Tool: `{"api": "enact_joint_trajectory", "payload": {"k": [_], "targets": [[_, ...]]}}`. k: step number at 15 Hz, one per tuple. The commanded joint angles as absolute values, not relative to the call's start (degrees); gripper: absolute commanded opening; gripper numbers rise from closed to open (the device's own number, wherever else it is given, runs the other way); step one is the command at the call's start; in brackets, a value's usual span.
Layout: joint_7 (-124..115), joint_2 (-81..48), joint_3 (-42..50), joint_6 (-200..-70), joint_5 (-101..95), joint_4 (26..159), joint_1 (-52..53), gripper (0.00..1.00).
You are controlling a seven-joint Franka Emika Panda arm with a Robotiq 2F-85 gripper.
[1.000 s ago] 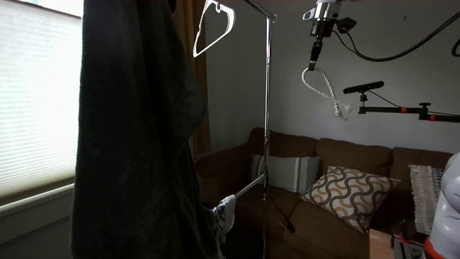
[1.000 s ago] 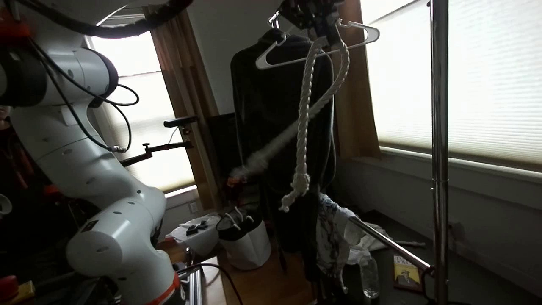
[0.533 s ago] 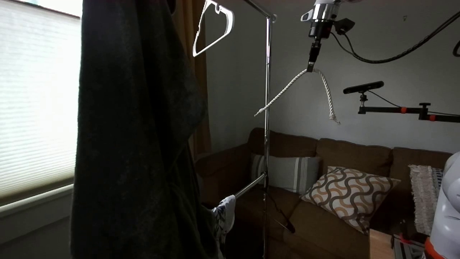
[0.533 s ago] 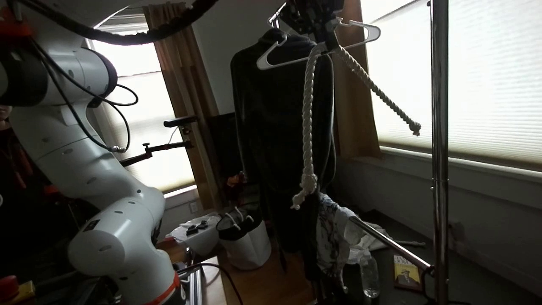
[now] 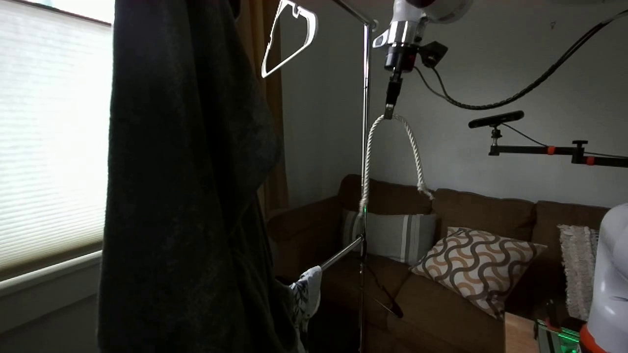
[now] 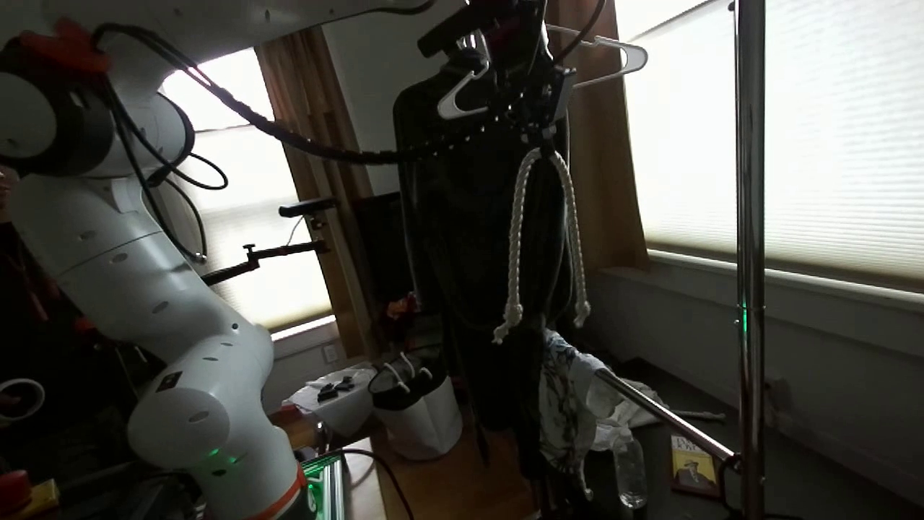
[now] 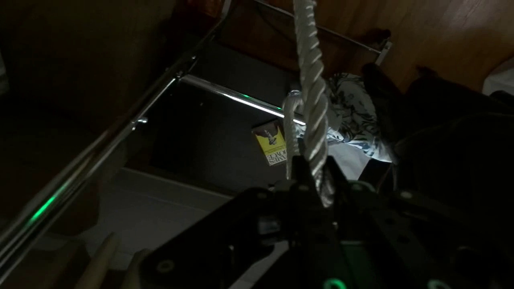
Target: Put the white cord on the bottom rail of the stand.
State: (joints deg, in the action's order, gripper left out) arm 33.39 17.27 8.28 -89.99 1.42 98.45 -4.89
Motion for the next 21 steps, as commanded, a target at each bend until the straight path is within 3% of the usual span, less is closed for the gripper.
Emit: {"api": "enact_joint_trajectory", "payload": {"k": [1,2,3,7,8,21], "targets": [[28.7,16.0,8.3,-94.8,3.7,105.7,-3.3,0.03],[28.2,14.9,8.5,-95.1,4.8,106.4,-3.1,0.03],[29.8,15.3,8.4,-93.3,3.0,103.5,-3.1,0.11],[29.2,13.2,8.3,-94.6,3.9,105.2,-3.3,0.11],[29.2,13.4,8.3,-94.6,3.9,105.2,-3.3,0.03],[4.4,-1.2,3.4,-112.7,15.0,102.4,-2.3,0.03]]}}
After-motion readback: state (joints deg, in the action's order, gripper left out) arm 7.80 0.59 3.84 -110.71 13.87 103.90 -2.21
